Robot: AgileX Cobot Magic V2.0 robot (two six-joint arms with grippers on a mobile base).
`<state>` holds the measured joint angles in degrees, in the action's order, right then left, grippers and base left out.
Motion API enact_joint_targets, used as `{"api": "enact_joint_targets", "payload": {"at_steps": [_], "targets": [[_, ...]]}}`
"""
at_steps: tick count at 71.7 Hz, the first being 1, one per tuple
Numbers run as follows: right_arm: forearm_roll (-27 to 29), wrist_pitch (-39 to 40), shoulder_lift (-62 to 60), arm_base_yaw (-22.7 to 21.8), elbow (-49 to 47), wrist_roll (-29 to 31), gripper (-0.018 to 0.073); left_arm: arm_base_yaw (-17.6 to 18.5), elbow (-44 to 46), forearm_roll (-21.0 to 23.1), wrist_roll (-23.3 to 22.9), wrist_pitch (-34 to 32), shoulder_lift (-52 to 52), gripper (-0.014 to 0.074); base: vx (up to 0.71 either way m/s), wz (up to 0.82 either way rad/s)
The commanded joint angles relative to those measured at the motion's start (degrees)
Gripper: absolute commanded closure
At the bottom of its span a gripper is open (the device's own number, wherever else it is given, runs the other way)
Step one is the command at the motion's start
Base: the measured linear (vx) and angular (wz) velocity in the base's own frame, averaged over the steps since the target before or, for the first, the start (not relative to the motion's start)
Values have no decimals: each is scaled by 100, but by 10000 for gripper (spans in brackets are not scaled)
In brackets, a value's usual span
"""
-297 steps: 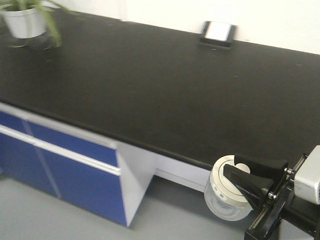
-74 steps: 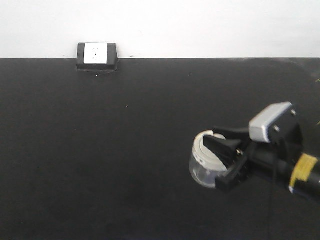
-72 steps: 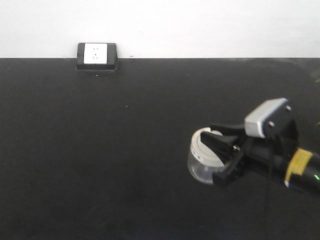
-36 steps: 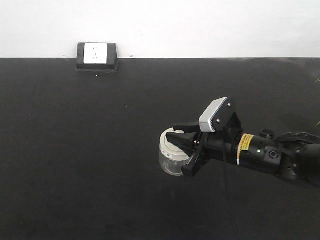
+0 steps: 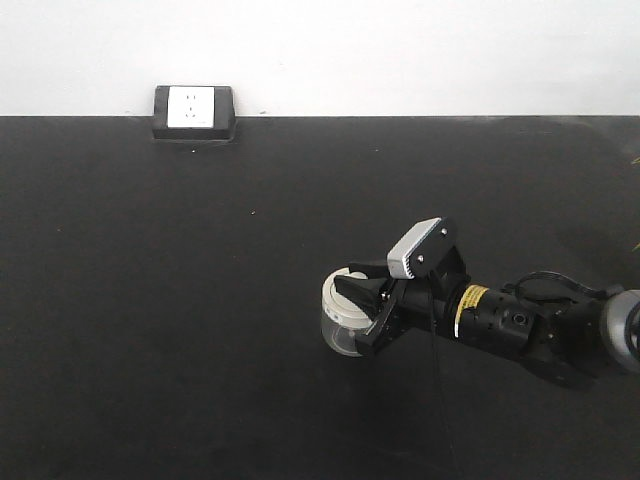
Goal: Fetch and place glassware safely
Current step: 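Extend the right gripper and lower the jar onto the counter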
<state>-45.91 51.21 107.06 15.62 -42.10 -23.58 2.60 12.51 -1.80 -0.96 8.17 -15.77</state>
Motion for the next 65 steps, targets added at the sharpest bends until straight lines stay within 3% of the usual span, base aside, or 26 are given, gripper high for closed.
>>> {"api": "enact_joint_targets", "payload": {"at_steps": [1, 21, 40, 53, 65], "targets": [[213, 592, -134, 7, -155, 151, 550, 28, 153, 45, -11, -421, -55, 603, 0, 0], [213, 741, 24, 7, -147, 300, 502, 28, 153, 45, -11, -421, -55, 603, 0, 0], [177, 748, 24, 7, -137, 196, 275, 28, 153, 45, -11, -421, -55, 603, 0, 0], [177, 752, -170, 7, -137, -269, 112, 28, 153, 45, -11, -421, -55, 603, 0, 0], [75, 630, -762, 7, -137, -1056, 74, 28, 153, 45, -11, -421, -55, 603, 0, 0]]}}
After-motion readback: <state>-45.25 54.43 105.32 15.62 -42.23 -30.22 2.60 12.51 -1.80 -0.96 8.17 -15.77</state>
